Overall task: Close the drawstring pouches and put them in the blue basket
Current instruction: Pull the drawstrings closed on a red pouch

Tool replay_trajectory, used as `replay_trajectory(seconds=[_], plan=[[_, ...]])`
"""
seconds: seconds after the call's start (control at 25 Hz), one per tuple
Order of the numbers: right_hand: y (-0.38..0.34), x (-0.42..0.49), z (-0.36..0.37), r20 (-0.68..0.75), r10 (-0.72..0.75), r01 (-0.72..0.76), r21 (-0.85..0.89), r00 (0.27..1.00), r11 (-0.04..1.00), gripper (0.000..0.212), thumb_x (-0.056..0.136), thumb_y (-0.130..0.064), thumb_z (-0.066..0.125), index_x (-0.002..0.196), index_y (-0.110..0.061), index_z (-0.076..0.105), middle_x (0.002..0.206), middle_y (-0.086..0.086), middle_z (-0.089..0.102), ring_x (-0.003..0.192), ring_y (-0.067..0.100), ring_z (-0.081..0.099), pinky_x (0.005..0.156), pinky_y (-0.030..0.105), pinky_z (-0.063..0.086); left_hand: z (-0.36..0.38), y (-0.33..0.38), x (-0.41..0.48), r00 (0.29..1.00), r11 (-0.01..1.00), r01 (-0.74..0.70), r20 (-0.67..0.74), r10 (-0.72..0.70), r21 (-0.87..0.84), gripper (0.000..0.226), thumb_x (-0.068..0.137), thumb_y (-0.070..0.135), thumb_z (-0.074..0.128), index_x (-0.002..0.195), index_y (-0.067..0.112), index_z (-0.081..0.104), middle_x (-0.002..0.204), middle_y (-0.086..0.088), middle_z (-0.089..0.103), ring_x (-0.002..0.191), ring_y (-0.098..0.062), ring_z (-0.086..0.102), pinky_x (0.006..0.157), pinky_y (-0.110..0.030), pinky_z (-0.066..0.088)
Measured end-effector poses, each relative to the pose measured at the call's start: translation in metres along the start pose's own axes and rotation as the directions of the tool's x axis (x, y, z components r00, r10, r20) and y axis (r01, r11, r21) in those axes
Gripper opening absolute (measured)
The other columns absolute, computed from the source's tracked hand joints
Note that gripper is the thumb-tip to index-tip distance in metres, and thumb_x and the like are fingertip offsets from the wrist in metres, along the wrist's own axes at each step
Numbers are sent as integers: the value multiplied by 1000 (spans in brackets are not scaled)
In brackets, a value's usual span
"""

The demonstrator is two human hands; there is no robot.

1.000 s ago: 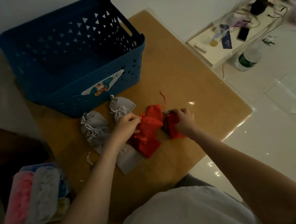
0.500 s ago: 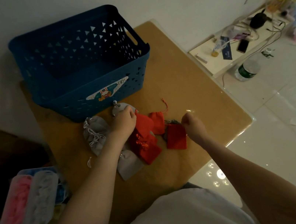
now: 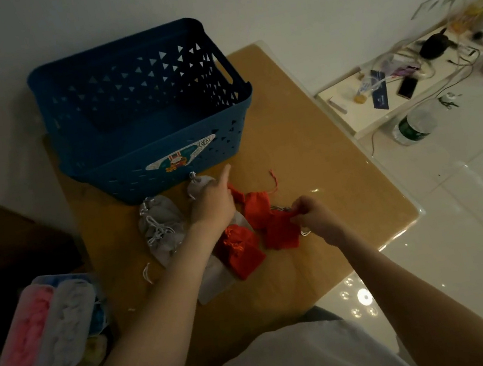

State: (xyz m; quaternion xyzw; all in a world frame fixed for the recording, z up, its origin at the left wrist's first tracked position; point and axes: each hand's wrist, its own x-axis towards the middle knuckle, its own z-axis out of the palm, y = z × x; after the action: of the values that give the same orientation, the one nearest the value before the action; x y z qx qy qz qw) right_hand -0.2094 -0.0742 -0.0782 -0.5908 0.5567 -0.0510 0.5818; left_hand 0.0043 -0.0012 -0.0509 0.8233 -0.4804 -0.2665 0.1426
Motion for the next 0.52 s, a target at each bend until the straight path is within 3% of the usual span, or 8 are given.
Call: replay_trajectory(seconds=[0.08, 0.2, 0.32, 0.44, 0.52], plan=[[-9, -1, -2, 72, -57, 48, 127, 996, 991, 25, 86, 10, 57, 80, -14, 53, 74, 5, 52, 63, 15, 50, 55, 26, 40, 3, 12, -2, 977, 989, -107, 175, 123, -97, 43, 100, 35, 39, 142, 30, 34, 128, -5, 51, 115, -22, 50, 93, -40, 47], [-25, -2, -3, 135, -103, 66, 255, 985, 965, 18, 89, 5, 57, 83, -12, 56, 73, 2, 56, 63, 6, 56, 55, 16, 46, 6, 18, -10, 917, 961, 25, 389, 87, -274, 36, 97, 40, 47, 129, 23, 50, 120, -2, 59, 108, -17, 56, 88, -30, 47], [-36, 1, -1, 172, -98, 46, 282, 980, 958, 10, 90, 1, 58, 88, -8, 56, 78, 3, 59, 68, 9, 58, 56, 17, 48, 3, 15, -19, 956, 960, 40, 291, 44, -278, 28, 95, 30, 55, 119, 15, 55, 99, 2, 61, 93, -12, 58, 72, -21, 44], [-44, 7, 11, 221, -105, 25, 337, 970, 941, 5, 91, -2, 58, 90, -6, 57, 80, 5, 59, 70, 13, 58, 61, 22, 50, -9, 8, -26, 974, 960, 102, 221, -44, -259, 16, 94, 31, 55, 101, 18, 60, 93, 5, 57, 88, -11, 55, 67, -22, 40], [-50, 10, 22, 255, -150, 40, 389, 955, 920, 9, 94, -3, 53, 90, -8, 59, 81, 7, 59, 72, 15, 57, 66, 26, 49, -19, 0, -32, 965, 904, 194, 237, -107, -382, 17, 95, 33, 51, 85, 20, 58, 84, 3, 57, 80, -13, 55, 67, -26, 42]])
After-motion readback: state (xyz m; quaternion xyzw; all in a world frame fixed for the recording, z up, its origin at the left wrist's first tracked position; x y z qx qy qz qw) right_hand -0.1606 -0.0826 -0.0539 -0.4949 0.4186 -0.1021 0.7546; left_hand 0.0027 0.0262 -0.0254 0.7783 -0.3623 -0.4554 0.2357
